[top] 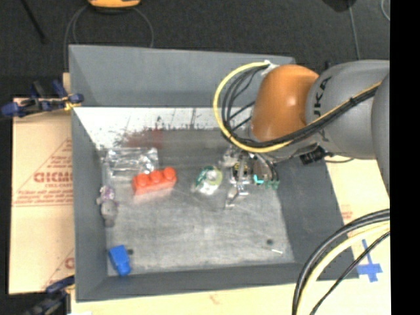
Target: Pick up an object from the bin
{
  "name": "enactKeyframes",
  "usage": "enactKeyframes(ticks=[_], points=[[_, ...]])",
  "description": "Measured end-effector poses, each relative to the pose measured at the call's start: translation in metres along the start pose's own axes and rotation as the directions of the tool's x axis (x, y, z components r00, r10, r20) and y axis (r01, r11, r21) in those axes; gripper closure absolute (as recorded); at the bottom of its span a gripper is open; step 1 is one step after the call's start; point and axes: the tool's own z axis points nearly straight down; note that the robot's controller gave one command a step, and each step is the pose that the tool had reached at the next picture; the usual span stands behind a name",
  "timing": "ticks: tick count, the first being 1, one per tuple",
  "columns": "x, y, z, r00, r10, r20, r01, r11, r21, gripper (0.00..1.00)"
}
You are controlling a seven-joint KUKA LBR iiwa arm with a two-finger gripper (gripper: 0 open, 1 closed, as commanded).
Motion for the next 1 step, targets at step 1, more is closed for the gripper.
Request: enactKeyframes(ticks=[1], points=[[-0.0541,0.0107,0.0381,0.999,-0.046,0.009,0.046,0.999,0.001,0.00]])
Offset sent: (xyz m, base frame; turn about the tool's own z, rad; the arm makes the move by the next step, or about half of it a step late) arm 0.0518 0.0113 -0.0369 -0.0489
